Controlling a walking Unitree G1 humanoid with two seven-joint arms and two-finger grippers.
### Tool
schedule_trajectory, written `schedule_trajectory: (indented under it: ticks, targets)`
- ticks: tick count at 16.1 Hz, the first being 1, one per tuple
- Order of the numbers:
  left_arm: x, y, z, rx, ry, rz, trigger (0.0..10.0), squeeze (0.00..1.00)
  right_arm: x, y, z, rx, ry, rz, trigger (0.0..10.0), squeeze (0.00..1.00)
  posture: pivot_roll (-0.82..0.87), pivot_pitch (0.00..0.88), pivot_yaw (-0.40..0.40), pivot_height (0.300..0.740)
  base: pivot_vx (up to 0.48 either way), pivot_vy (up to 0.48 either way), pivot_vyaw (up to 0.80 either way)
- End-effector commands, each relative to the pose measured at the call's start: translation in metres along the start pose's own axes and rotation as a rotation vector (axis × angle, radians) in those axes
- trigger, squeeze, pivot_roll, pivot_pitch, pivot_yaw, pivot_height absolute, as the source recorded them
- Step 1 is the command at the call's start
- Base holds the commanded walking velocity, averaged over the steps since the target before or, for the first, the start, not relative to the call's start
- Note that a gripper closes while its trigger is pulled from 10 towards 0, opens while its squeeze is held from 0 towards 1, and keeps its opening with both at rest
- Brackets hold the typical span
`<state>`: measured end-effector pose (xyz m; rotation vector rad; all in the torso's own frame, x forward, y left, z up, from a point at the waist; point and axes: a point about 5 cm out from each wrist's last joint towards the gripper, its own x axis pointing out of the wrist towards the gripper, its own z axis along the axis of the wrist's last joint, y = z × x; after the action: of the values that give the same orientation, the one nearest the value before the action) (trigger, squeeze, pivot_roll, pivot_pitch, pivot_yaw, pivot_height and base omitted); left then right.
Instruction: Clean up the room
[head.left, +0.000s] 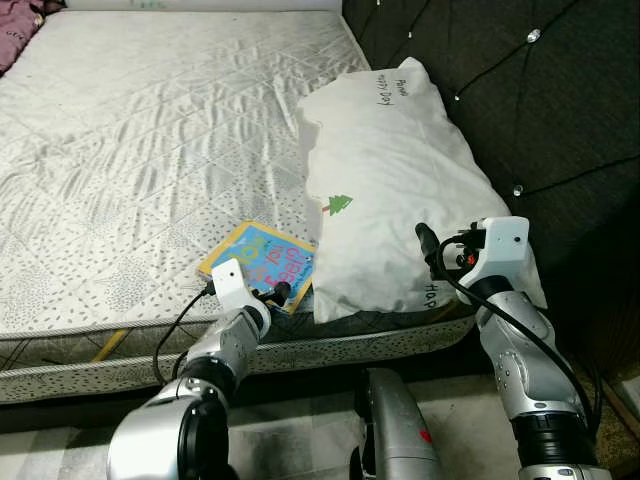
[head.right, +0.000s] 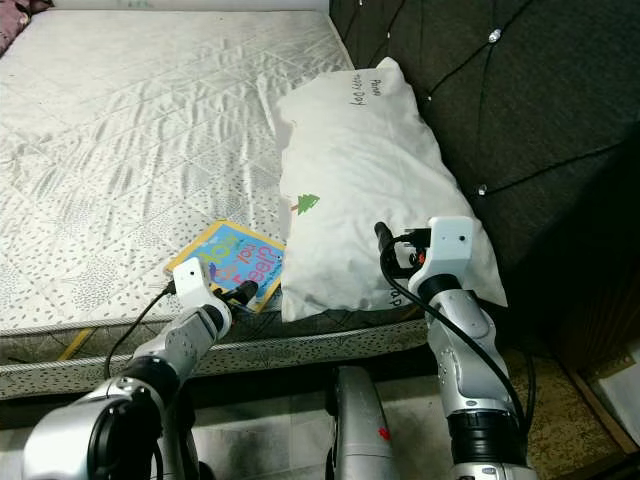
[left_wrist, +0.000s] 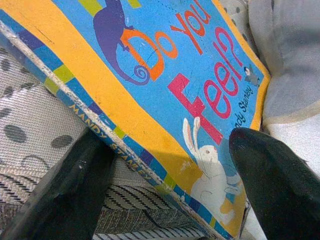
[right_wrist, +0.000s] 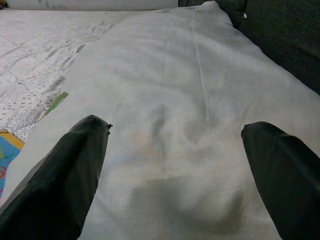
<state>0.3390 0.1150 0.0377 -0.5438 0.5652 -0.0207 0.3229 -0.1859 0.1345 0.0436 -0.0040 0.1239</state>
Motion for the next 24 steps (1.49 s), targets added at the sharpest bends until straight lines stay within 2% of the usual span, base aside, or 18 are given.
schedule_trajectory:
  ticks: [1,2,3,4,5,6,7,9,11,12,13,14,15,16,17,22,23,24]
  targets:
    - [-0.001,0.000,-0.003,-0.019,0.005,-0.032,10.0,0.00,-0.001,-0.003,-0.003,-0.001,0.007,-0.015,10.0,0.00,-0.20,0.072,-0.045,0.543,0.000,0.000,0.00]
    - [-0.002,0.001,-0.004,-0.035,0.006,-0.046,10.0,0.37,-0.001,-0.004,-0.003,-0.001,0.008,-0.015,10.0,0.00,-0.19,0.071,-0.045,0.543,0.000,0.000,0.00]
    - [-0.004,0.002,-0.004,-0.033,0.007,-0.045,10.0,1.00,-0.001,-0.004,-0.003,-0.002,0.008,-0.015,10.0,0.00,-0.19,0.071,-0.045,0.543,0.000,0.000,0.00]
    - [-0.005,0.005,-0.005,-0.068,0.010,-0.038,10.0,1.00,0.001,-0.005,-0.003,-0.003,0.008,-0.017,10.0,0.00,-0.18,0.071,-0.048,0.543,0.000,0.000,0.00]
    - [-0.005,0.004,-0.005,-0.152,0.027,-0.046,10.0,1.00,0.004,-0.005,-0.003,-0.003,0.009,-0.015,10.0,0.00,-0.17,0.071,-0.053,0.543,0.000,0.000,0.00]
    - [-0.004,0.002,-0.005,-0.170,0.043,-0.059,10.0,1.00,0.006,-0.003,-0.003,-0.003,0.009,-0.010,10.0,0.00,-0.17,0.070,-0.055,0.543,0.000,0.000,0.00]
    - [-0.003,-0.004,-0.003,-0.178,0.060,-0.100,10.0,1.00,0.007,-0.001,-0.002,-0.006,0.007,-0.003,10.0,0.00,-0.17,0.070,-0.057,0.543,0.000,0.000,0.00]
    - [-0.001,-0.019,0.001,-0.126,0.087,-0.192,10.0,1.00,0.008,-0.001,0.000,-0.009,0.003,-0.003,10.0,0.00,-0.18,0.070,-0.056,0.543,0.000,0.000,0.00]
    - [-0.001,-0.031,0.005,-0.043,0.108,-0.262,10.0,0.82,0.007,-0.005,0.000,-0.016,0.002,-0.015,10.0,0.00,-0.19,0.072,-0.050,0.543,0.000,0.000,0.00]
    - [0.000,-0.037,0.006,0.039,0.116,-0.287,10.0,0.67,0.006,-0.007,-0.001,-0.019,0.002,-0.025,10.0,0.00,-0.19,0.074,-0.047,0.543,0.000,0.000,0.00]
    - [0.000,-0.040,0.006,0.088,0.122,-0.301,10.0,0.62,0.005,-0.008,-0.001,-0.020,0.002,-0.029,10.0,0.00,-0.19,0.077,-0.046,0.543,0.000,0.000,0.00]
    - [0.000,-0.044,0.005,0.143,0.134,-0.331,10.0,0.41,0.005,-0.009,-0.002,-0.020,0.002,-0.032,10.0,0.00,-0.19,0.077,-0.046,0.543,0.000,0.000,0.00]
    - [0.000,-0.048,0.002,0.188,0.142,-0.350,10.0,0.27,0.005,-0.009,-0.002,-0.023,0.004,-0.034,10.0,0.00,-0.20,0.078,-0.045,0.543,0.000,0.000,0.00]
    - [0.000,-0.048,0.000,0.199,0.141,-0.348,10.0,0.19,0.005,-0.009,-0.002,-0.024,0.004,-0.034,10.0,0.00,-0.20,0.078,-0.045,0.543,0.000,0.000,0.00]
    - [-0.001,-0.046,-0.005,0.209,0.143,-0.343,10.0,0.00,0.005,-0.010,-0.002,-0.027,0.004,-0.035,10.0,0.00,-0.20,0.080,-0.045,0.543,0.000,0.000,0.00]
    - [-0.010,-0.033,-0.024,0.171,0.140,-0.296,10.0,0.00,0.005,-0.011,-0.004,-0.032,0.015,-0.035,10.0,0.00,-0.19,0.082,-0.046,0.543,0.000,0.000,0.00]
    - [-0.016,-0.031,-0.024,0.140,0.131,-0.290,10.0,0.00,0.006,-0.010,-0.004,-0.030,0.017,-0.033,10.0,0.00,-0.17,0.084,-0.044,0.543,0.000,0.000,0.00]
    - [-0.025,-0.033,-0.027,0.130,0.150,-0.330,10.0,0.00,0.006,-0.009,-0.004,-0.029,0.018,-0.031,10.0,0.00,-0.17,0.084,-0.044,0.543,0.000,0.000,0.00]
